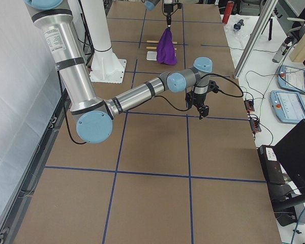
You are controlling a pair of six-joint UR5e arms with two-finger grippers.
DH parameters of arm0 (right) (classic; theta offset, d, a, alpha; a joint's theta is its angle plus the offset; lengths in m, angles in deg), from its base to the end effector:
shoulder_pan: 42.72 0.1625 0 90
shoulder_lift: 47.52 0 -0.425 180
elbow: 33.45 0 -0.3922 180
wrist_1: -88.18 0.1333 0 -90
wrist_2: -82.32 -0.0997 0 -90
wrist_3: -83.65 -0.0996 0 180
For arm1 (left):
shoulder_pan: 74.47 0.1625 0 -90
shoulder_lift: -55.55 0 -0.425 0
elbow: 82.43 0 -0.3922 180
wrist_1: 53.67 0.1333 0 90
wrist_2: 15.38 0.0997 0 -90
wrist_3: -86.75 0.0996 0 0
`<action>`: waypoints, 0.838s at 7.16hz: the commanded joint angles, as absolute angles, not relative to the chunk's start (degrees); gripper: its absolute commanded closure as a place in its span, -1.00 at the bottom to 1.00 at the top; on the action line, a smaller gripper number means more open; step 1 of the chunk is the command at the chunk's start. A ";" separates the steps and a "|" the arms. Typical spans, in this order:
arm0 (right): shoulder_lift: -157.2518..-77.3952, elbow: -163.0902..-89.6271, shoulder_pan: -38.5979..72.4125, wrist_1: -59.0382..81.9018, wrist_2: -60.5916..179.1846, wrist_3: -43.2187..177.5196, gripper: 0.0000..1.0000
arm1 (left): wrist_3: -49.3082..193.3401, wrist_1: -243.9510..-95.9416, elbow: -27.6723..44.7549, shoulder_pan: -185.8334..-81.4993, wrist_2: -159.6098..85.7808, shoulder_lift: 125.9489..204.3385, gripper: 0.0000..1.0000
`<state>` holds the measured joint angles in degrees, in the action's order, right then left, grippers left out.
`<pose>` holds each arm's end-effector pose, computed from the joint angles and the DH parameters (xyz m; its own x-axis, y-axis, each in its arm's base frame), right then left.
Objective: Hang towel on rack
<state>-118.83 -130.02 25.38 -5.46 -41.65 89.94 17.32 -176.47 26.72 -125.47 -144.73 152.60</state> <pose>-0.1570 -0.5987 0.4378 0.6505 -0.5918 0.4760 0.4206 0.8026 0.4231 0.2736 -0.4494 0.3653 0.3944 -0.0554 -0.9173 0.1285 0.9917 -0.0046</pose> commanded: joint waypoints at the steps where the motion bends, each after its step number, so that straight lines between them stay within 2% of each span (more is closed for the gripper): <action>1: -119.23 -129.52 26.18 -5.42 -41.96 91.21 -1.00 | 19.16 -176.54 24.63 -126.41 -144.06 152.05 1.00; 3: -119.32 -128.90 26.62 -5.34 -42.40 91.65 -1.00 | 19.86 -176.45 22.96 -127.20 -143.88 152.05 1.00; 4: -119.50 -128.90 26.88 -5.34 -42.40 91.65 -1.00 | 19.77 -176.36 22.52 -127.03 -143.88 152.23 0.85; 5: -119.67 -128.90 27.15 -5.34 -42.49 91.74 -1.00 | 19.77 -176.45 21.56 -127.03 -143.09 152.66 -0.55; 6: -119.94 -128.90 27.84 -5.34 -43.70 91.65 -1.00 | 19.77 -176.36 21.02 -126.94 -140.22 152.49 -1.00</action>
